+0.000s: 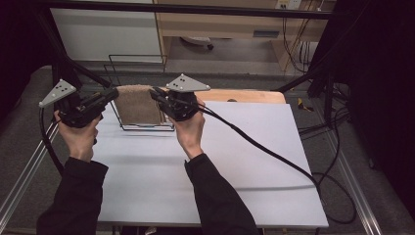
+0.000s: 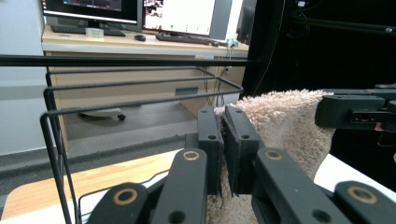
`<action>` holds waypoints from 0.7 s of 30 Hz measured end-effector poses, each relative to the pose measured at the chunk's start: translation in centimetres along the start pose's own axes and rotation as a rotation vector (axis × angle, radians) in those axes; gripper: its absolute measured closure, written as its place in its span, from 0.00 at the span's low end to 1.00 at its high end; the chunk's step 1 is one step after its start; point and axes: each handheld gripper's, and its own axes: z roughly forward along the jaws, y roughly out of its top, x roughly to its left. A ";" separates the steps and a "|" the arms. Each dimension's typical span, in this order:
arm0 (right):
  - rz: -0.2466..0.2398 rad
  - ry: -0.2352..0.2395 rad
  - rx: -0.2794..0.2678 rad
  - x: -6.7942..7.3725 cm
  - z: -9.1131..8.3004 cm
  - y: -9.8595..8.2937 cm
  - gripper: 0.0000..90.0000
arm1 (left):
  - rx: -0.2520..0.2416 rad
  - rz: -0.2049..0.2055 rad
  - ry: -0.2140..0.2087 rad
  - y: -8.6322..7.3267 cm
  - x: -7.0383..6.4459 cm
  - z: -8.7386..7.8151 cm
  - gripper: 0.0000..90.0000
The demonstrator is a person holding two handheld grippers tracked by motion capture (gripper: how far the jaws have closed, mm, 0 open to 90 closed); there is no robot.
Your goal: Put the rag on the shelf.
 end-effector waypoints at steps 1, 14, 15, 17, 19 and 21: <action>-0.002 0.000 -0.003 0.0 0.1 0.1 0.93 | -0.003 0.001 0.001 0.1 0.0 0.0 0.94; -0.028 -0.007 -0.034 0.4 0.9 2.2 0.93 | -0.058 0.009 0.022 2.1 0.6 -0.5 0.95; -0.029 -0.008 -0.037 0.4 1.0 2.5 0.93 | -0.061 0.009 0.022 2.2 0.7 -0.5 0.95; -0.037 -0.012 -0.039 0.5 1.1 3.0 0.93 | -0.068 0.010 0.026 2.6 0.8 -0.6 0.95; -0.042 -0.014 -0.047 0.5 1.3 3.4 0.93 | -0.076 0.011 0.027 3.0 0.9 -0.6 0.95; -0.041 -0.015 -0.053 0.5 1.4 3.8 0.93 | -0.082 0.012 0.028 3.4 1.0 -0.6 0.95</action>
